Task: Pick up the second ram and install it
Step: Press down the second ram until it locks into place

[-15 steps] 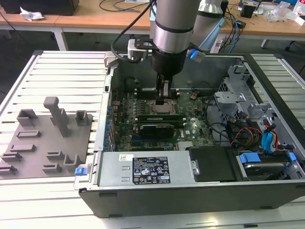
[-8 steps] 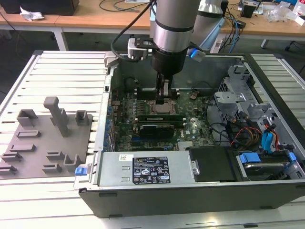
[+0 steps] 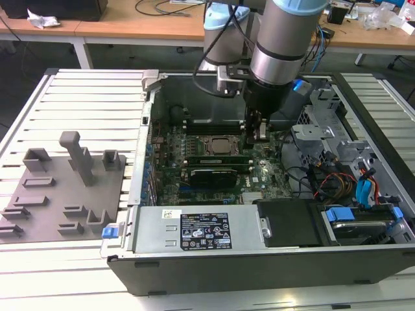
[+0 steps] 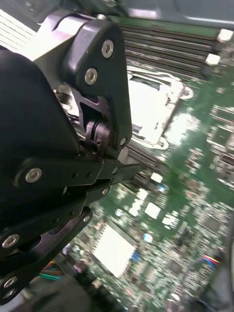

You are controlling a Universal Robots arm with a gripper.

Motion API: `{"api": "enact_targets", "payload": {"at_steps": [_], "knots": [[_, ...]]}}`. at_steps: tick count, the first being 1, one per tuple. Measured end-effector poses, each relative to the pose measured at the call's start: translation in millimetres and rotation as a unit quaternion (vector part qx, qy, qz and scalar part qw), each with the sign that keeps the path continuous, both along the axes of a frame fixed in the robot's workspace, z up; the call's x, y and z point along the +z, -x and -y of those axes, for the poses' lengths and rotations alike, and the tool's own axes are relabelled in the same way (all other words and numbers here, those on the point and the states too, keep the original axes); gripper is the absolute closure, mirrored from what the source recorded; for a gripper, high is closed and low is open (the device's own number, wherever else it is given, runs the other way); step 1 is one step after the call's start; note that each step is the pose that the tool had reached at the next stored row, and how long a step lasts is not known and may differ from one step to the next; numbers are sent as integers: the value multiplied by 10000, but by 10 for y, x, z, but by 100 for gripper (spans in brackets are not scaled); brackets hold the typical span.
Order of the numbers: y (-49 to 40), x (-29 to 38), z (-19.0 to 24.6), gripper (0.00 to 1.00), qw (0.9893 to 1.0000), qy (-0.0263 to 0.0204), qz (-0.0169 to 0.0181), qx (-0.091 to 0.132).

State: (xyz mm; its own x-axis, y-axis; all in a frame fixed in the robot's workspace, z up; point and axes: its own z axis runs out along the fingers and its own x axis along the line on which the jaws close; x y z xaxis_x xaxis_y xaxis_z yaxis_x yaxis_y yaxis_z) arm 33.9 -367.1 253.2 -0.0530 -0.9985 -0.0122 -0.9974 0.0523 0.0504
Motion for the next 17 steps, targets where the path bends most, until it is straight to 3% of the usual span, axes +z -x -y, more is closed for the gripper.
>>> {"api": "enact_targets", "payload": {"at_steps": [7, 9, 10, 12, 14, 17], "knots": [[-15, -252, 2, 89, 10000, 9, -2, 24], [-14, -271, 2, 89, 10000, 2, -1, 26], [-14, -260, 0, 89, 10000, -5, 4, 26], [-5, -135, 2, 89, 10000, -2, 25, 27], [61, -131, 6, 89, 10000, -5, 49, 28], [200, -129, 11, 89, 10000, -3, 56, 27]]}}
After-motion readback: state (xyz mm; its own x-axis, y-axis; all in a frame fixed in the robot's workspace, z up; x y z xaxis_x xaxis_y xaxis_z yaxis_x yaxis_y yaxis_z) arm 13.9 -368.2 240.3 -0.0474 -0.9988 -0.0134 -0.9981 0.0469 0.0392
